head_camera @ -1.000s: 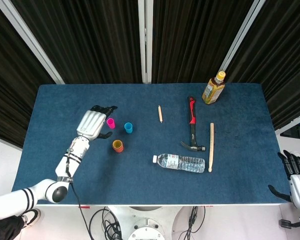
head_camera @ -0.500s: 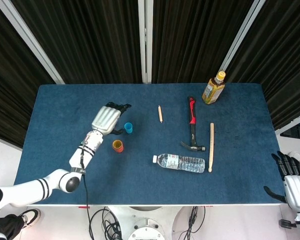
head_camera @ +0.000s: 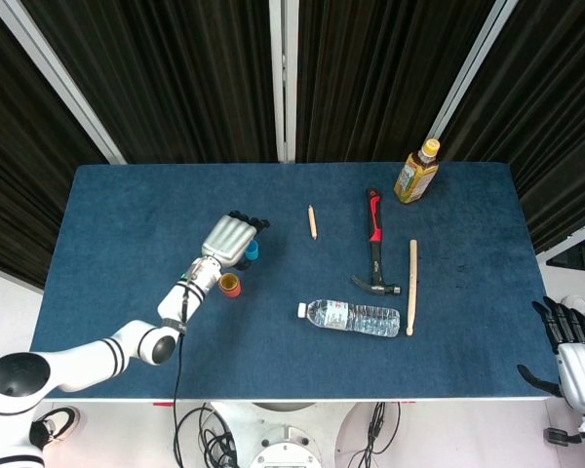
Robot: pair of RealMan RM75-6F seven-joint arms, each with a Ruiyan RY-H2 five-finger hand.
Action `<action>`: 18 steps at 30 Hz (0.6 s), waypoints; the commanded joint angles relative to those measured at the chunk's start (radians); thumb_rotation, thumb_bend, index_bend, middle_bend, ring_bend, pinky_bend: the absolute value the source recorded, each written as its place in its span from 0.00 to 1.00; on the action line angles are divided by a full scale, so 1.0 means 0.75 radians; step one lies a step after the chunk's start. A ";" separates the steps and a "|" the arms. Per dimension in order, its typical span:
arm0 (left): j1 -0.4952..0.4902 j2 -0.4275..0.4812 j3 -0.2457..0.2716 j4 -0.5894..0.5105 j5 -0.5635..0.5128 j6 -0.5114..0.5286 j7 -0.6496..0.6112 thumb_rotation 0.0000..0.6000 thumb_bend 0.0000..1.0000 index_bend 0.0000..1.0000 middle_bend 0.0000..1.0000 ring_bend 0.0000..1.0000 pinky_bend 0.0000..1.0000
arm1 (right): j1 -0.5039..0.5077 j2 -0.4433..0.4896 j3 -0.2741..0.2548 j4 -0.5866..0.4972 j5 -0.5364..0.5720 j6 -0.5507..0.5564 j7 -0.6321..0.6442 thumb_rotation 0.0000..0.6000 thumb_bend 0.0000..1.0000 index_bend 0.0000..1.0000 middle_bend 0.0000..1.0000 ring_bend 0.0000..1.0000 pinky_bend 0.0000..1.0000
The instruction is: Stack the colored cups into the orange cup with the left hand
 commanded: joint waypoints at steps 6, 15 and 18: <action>-0.011 -0.070 0.023 0.118 0.000 0.000 0.000 1.00 0.19 0.38 0.40 0.38 0.27 | 0.003 -0.002 0.001 0.006 0.001 -0.003 0.007 1.00 0.12 0.00 0.00 0.00 0.00; -0.005 -0.121 0.028 0.205 0.062 0.009 -0.094 1.00 0.20 0.48 0.49 0.48 0.30 | 0.008 0.000 0.002 0.000 0.008 -0.012 0.002 1.00 0.12 0.00 0.00 0.00 0.00; -0.006 -0.137 0.024 0.229 0.082 0.018 -0.121 1.00 0.21 0.49 0.50 0.50 0.31 | 0.007 0.001 0.002 -0.002 0.011 -0.013 0.000 1.00 0.12 0.00 0.00 0.00 0.00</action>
